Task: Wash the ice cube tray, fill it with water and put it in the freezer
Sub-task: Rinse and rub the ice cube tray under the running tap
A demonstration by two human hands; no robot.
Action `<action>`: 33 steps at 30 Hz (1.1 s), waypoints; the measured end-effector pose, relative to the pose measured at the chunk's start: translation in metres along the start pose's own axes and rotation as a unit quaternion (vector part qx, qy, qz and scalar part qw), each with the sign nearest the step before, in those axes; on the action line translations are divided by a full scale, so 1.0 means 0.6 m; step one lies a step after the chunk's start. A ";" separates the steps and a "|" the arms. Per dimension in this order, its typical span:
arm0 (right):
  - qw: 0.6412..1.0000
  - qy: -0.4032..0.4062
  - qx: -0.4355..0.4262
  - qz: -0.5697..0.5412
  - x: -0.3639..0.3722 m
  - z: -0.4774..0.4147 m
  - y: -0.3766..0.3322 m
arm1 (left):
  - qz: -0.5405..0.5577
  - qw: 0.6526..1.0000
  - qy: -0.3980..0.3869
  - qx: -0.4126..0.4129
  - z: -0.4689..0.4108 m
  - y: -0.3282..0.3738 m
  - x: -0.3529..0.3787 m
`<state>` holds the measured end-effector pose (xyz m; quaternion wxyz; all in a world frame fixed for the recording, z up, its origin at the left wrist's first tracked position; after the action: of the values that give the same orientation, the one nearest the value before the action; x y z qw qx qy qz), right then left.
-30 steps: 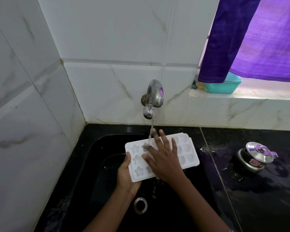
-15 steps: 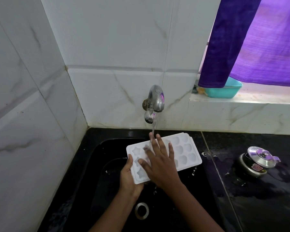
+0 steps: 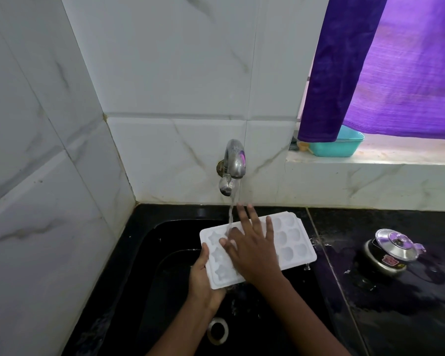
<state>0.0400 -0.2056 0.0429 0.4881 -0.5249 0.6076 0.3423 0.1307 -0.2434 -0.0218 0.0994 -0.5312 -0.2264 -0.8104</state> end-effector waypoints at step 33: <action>0.998 -0.017 0.004 -0.055 0.015 0.041 -0.007 | -0.009 0.999 0.021 0.036 -0.016 0.027 0.015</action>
<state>0.0498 -0.1864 0.0276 0.5190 -0.5496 0.5704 0.3214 0.1255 -0.2615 -0.0126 0.1156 -0.5081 -0.2586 -0.8134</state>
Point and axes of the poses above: each hand's wrist, its own z-axis away from the middle knuckle, its own x-axis out of the palm, y = z × x, the point moved 3 cm from there along -z, towards the middle knuckle, and after that the axes turned 7 degrees about -x, right-handed, at the moved point
